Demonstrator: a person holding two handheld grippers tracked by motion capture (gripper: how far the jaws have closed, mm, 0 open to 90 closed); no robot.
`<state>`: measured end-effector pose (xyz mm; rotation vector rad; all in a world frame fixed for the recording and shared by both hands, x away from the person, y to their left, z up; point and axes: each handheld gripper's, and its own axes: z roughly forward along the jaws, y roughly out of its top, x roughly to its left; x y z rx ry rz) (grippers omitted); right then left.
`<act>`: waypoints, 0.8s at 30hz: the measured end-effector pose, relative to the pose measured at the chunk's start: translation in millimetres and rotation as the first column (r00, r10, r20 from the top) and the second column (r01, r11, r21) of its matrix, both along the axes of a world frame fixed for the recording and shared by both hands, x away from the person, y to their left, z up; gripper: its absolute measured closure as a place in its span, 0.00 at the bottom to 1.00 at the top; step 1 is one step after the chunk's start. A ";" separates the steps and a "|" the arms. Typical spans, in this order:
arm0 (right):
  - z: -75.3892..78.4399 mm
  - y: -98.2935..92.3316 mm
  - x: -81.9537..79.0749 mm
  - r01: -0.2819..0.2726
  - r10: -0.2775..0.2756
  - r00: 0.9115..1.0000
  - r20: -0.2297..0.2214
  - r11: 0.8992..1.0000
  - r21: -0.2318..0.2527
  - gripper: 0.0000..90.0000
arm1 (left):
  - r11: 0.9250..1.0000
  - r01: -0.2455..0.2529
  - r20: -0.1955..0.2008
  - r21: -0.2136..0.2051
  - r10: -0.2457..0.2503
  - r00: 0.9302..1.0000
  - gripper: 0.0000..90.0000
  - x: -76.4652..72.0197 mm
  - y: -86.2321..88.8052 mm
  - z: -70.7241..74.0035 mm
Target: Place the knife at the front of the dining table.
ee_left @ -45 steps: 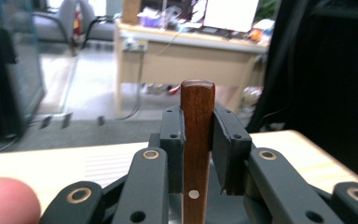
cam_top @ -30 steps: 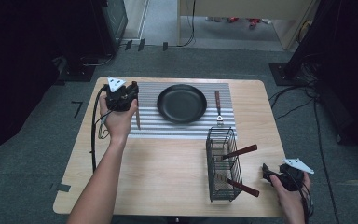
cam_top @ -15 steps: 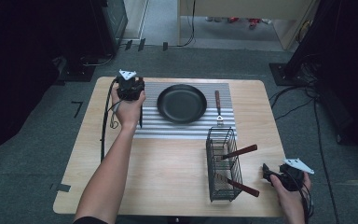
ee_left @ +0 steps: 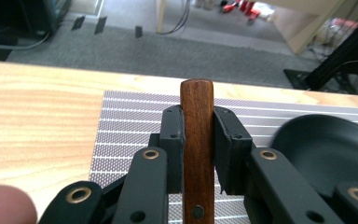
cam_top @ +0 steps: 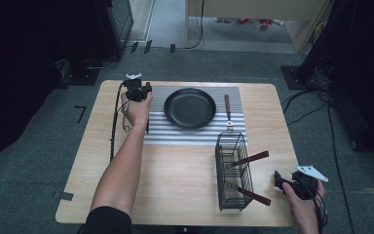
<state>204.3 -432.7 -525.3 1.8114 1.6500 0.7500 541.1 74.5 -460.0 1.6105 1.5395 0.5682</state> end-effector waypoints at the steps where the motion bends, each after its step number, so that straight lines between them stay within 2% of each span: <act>1: 0.0 0.0 0.0 0.000 0.000 1.000 0.000 1.000 0.000 0.15 | 1.000 -0.002 -0.007 0.004 0.002 1.000 0.85 2.4 -0.9 -2.5; 2: 0.0 0.0 0.0 0.000 0.000 1.000 0.000 1.000 0.000 0.15 | 1.000 -0.002 -0.022 0.005 0.002 1.000 0.84 5.9 -2.9 -6.5; 7: 0.0 0.0 0.0 0.000 0.000 1.000 0.000 1.000 0.000 0.15 | 1.000 -0.009 -0.047 0.010 0.009 0.999 0.84 12.8 -9.1 -16.6; 8: 0.0 0.0 0.0 0.000 0.000 1.000 0.000 1.000 0.000 0.15 | 1.000 -0.011 -0.058 0.001 0.011 0.998 0.84 14.4 -10.3 -19.1; 12: 0.0 -0.1 0.0 0.000 0.000 1.000 0.000 1.000 0.000 0.15 | 1.000 -0.008 -0.099 0.029 0.010 0.995 0.84 20.8 -19.2 -32.7; 18: 0.0 0.1 0.0 -0.001 0.001 1.000 0.000 1.000 0.001 0.15 | 0.999 -0.016 -0.114 0.032 0.019 0.993 0.84 24.1 -21.9 -39.3; 20: 0.0 0.2 -0.1 -0.002 0.002 1.000 0.000 1.000 0.002 0.15 | 0.999 -0.007 -0.123 0.050 0.013 0.992 0.84 24.1 -21.6 -42.9; 24: 0.0 0.3 0.0 -0.001 0.001 1.000 0.000 1.000 0.002 0.15 | 0.998 0.003 -0.134 0.055 0.004 0.991 0.83 24.2 -21.2 -49.2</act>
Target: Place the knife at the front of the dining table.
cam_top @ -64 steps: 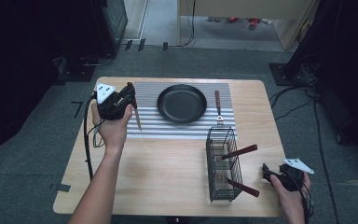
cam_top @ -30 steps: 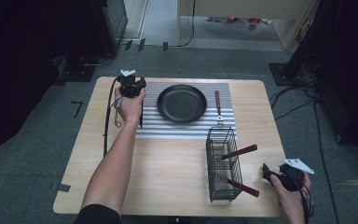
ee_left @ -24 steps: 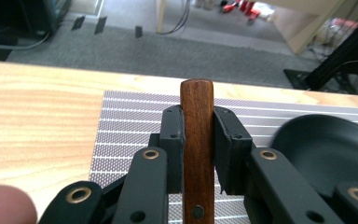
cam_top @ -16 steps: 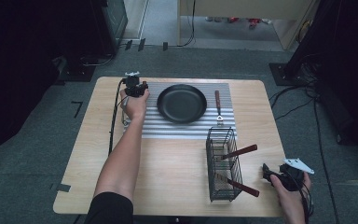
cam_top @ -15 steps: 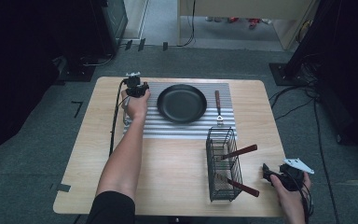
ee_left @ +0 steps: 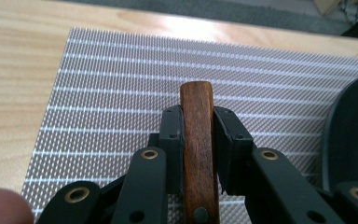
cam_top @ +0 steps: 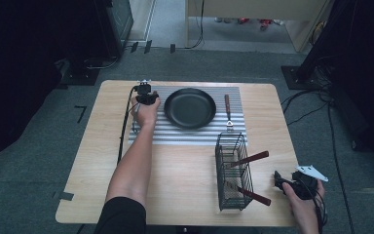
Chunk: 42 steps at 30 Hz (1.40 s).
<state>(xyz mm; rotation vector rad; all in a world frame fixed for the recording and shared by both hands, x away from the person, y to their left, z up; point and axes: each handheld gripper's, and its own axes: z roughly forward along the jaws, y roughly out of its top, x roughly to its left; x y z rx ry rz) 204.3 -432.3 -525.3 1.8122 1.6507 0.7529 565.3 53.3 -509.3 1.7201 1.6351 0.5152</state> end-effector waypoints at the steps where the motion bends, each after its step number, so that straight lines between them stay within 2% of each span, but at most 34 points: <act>1: 0.0 0.0 0.0 0.000 0.000 1.000 0.000 1.000 0.000 0.15 | 1.000 -0.003 0.002 -0.006 0.003 1.000 0.83 -0.2 0.9 -0.4; 4: 0.0 0.0 0.0 0.000 0.000 1.000 0.000 1.000 0.000 0.15 | 1.000 -0.015 0.010 0.009 0.015 1.000 0.83 -0.3 1.5 -0.3; 6: 0.0 0.0 0.0 0.000 0.000 1.000 0.000 1.000 0.000 0.15 | 1.000 0.001 0.017 -0.030 0.000 1.000 0.76 0.2 3.6 0.2; 9: -0.1 0.0 0.0 -0.002 0.002 1.000 0.001 1.000 -0.001 0.16 | 1.000 0.016 0.033 0.005 -0.016 0.999 0.66 -1.5 8.0 4.1; 14: -0.1 0.0 -0.1 -0.010 0.010 1.000 0.001 1.000 -0.003 0.16 | 0.997 0.033 0.069 -0.069 -0.028 0.997 0.64 -11.0 26.3 18.6; 16: -0.1 0.1 -0.1 -0.010 0.010 1.000 0.002 1.000 -0.002 0.16 | 0.996 0.036 0.058 -0.081 -0.031 0.998 0.66 -14.1 33.3 22.8; 19: -0.1 0.1 -0.1 -0.011 0.011 1.000 0.002 1.000 -0.003 0.16 | 0.994 0.065 0.065 -0.092 -0.059 0.996 0.69 -21.0 39.2 24.4; 22: -0.1 0.0 -0.1 -0.013 0.013 1.000 0.002 1.000 -0.004 0.16 | 0.988 0.115 0.036 -0.106 -0.112 0.993 0.71 -25.7 38.2 19.0; 25: -0.1 0.1 -0.1 -0.012 0.012 1.000 0.002 1.000 -0.003 0.16 | 0.984 0.139 0.013 -0.111 -0.138 0.990 0.75 -28.6 33.2 14.0; 27: -0.1 0.1 -0.1 -0.013 0.013 1.000 0.002 1.000 -0.004 0.16 | 0.985 0.147 -0.012 -0.095 -0.148 0.989 0.79 -29.3 29.2 10.8; 28: -0.1 0.1 -0.1 -0.012 0.012 1.000 0.002 1.000 -0.003 0.16 | 0.986 0.147 -0.019 -0.076 -0.148 0.989 0.81 -29.0 26.8 8.3; 31: -0.1 0.0 -0.1 -0.013 0.013 1.000 0.002 1.000 -0.004 0.16 | 0.988 0.142 -0.035 -0.053 -0.144 0.989 0.85 -27.6 24.3 3.5; 36: -0.1 0.1 -0.2 -0.014 0.014 1.000 0.003 1.000 -0.004 0.16 | 0.991 0.116 -0.041 -0.064 -0.119 0.992 0.86 -25.5 24.1 2.4; 39: -0.1 0.1 -0.2 -0.014 0.014 1.000 0.003 1.000 -0.004 0.16 | 0.993 0.070 -0.062 -0.100 -0.077 0.995 0.86 -23.2 25.4 3.2; 42: -0.1 0.1 -0.2 -0.013 0.013 1.000 0.002 1.000 -0.004 0.16 | 0.994 0.027 -0.062 -0.107 -0.034 0.998 0.86 -22.2 26.2 3.0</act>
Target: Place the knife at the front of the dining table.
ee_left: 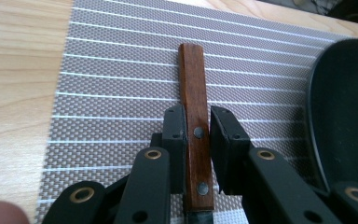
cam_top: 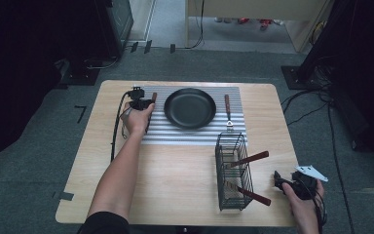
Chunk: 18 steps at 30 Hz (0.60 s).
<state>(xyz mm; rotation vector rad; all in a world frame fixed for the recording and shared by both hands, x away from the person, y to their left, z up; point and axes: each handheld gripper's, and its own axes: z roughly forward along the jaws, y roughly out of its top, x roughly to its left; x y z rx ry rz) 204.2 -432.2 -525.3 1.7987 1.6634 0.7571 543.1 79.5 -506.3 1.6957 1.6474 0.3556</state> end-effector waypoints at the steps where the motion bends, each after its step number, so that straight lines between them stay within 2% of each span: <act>1: 0.0 -0.1 0.0 -0.001 0.001 1.000 0.000 1.000 0.000 0.16 | 1.000 -0.013 0.002 -0.003 0.013 1.000 0.86 0.0 0.4 -0.3; 4: 0.0 0.0 0.0 -0.001 0.001 1.000 0.000 1.000 0.000 0.16 | 0.999 -0.040 0.001 -0.017 0.040 0.999 0.86 0.0 0.0 -0.8; 9: 0.0 -0.1 0.0 -0.001 0.001 1.000 0.000 1.000 0.000 0.16 | 0.998 -0.058 0.028 0.015 0.057 0.998 0.86 -1.1 -2.8 -1.9; 10: 0.0 0.0 0.0 0.000 0.000 1.000 0.000 1.000 0.000 0.16 | 0.998 -0.069 0.036 0.012 0.069 0.997 0.86 -1.4 -2.9 -2.6; 18: 0.0 0.0 0.0 0.000 0.000 1.000 0.000 1.000 0.000 0.16 | 0.996 -0.080 0.030 -0.032 0.081 0.996 0.86 0.5 2.6 -4.0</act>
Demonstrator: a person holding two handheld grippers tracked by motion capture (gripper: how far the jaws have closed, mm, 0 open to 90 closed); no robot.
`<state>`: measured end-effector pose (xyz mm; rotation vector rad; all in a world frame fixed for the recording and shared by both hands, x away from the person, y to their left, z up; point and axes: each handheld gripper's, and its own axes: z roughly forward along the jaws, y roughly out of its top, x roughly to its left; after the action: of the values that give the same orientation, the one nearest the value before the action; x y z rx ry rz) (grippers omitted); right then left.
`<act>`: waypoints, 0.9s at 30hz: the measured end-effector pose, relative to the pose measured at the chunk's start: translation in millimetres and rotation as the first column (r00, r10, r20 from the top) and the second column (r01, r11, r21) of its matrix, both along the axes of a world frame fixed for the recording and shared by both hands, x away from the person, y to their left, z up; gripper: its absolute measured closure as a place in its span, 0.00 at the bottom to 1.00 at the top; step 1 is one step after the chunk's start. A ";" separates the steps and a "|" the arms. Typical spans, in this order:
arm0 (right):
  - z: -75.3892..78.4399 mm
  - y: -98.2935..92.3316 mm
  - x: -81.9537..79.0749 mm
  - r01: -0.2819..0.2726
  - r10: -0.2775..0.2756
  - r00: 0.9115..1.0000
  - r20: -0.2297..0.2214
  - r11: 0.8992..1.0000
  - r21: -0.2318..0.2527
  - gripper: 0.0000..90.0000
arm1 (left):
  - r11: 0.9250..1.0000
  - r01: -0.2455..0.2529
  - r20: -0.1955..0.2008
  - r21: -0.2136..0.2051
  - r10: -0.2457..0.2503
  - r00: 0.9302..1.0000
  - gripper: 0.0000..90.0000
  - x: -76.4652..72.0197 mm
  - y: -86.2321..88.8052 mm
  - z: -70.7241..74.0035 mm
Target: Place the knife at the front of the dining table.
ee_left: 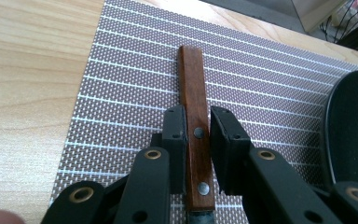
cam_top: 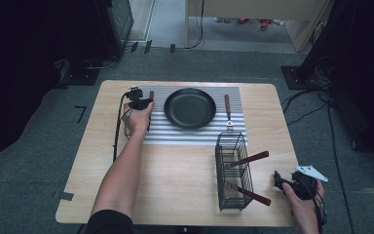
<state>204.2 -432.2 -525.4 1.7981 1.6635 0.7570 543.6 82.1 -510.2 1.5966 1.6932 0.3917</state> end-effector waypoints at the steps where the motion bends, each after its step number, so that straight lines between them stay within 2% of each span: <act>1: 0.0 0.0 0.0 0.000 0.000 1.000 0.000 1.000 0.000 0.16 | 1.000 0.000 0.006 -0.003 0.000 1.000 0.86 0.3 0.2 -0.5; 9: 0.0 0.0 0.0 0.000 0.000 1.000 0.000 1.000 0.000 0.16 | 1.000 0.000 0.024 -0.020 0.001 1.000 0.86 2.0 1.5 -2.6; 14: 0.0 0.0 0.0 0.000 0.000 1.000 0.000 1.000 0.000 0.16 | 1.000 0.009 0.032 0.001 -0.009 0.999 0.84 1.4 1.0 -2.9; 20: 0.0 0.0 0.0 0.000 0.000 1.000 0.000 1.000 0.000 0.16 | 0.999 0.026 0.063 0.026 -0.028 0.998 0.70 0.8 -0.3 -3.4; 24: 0.0 0.0 0.0 0.000 0.000 1.000 0.000 1.000 0.000 0.16 | 0.999 0.033 0.066 0.025 -0.034 0.997 0.70 0.7 -0.1 -3.9; 27: 0.0 0.0 0.0 0.000 0.000 1.000 0.000 1.000 0.000 0.16 | 0.999 0.043 0.065 0.033 -0.045 0.997 0.75 0.4 -0.2 -4.2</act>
<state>204.2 -432.2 -525.4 1.7978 1.6637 0.7570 544.0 81.9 -514.5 1.6235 1.6068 0.4459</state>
